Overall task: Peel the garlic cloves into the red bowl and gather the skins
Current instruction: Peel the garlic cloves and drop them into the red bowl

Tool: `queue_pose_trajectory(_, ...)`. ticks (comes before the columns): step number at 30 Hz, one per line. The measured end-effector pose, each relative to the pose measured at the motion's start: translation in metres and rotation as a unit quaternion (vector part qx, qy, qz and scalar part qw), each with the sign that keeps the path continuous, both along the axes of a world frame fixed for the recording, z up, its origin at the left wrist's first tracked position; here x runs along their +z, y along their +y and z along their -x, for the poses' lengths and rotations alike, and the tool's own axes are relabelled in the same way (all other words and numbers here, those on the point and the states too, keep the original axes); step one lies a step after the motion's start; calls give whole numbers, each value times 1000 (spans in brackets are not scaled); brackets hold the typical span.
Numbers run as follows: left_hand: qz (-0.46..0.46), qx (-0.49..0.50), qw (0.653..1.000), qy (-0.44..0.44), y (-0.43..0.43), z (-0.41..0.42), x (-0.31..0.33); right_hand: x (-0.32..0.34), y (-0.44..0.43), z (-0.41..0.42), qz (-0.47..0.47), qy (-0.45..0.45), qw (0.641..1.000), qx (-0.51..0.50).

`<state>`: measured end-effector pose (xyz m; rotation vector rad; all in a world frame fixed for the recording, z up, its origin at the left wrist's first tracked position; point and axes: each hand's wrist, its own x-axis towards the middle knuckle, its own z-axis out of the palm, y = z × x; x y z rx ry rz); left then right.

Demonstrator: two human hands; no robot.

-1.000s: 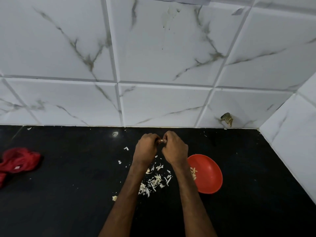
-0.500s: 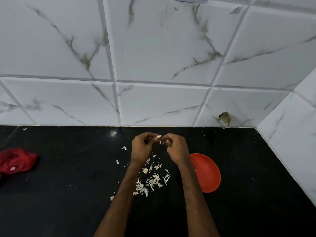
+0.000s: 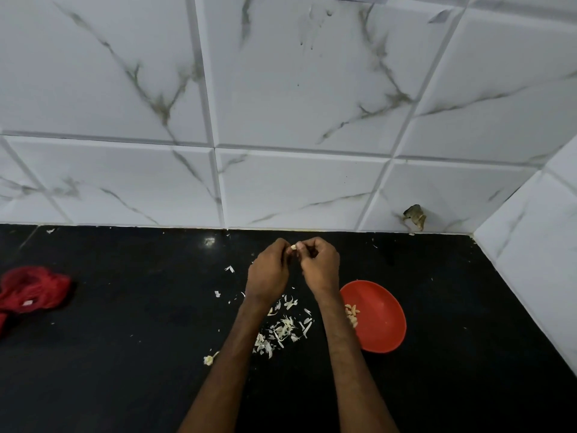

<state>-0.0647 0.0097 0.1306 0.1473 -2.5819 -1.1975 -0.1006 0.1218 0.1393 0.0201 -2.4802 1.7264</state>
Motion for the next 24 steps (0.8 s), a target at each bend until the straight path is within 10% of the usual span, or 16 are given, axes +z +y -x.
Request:
queue_pose_trajectory(4,-183,23,983,10,14,1,2,2,-6,-2,33,14,999,-3)
queue_pose_trajectory(9,-490,-9,869,-73,16,-1,31,6,-4,-4,75,42,996,17)
queue_pose_trajectory(13,-554,-22,819,-151,6,-1,29,10,-4,-7,75,82,992,60)
queue_pose_trajectory(24,-455,-22,888,-54,-4,-1,28,19,-6,-9,237,-19,968,83)
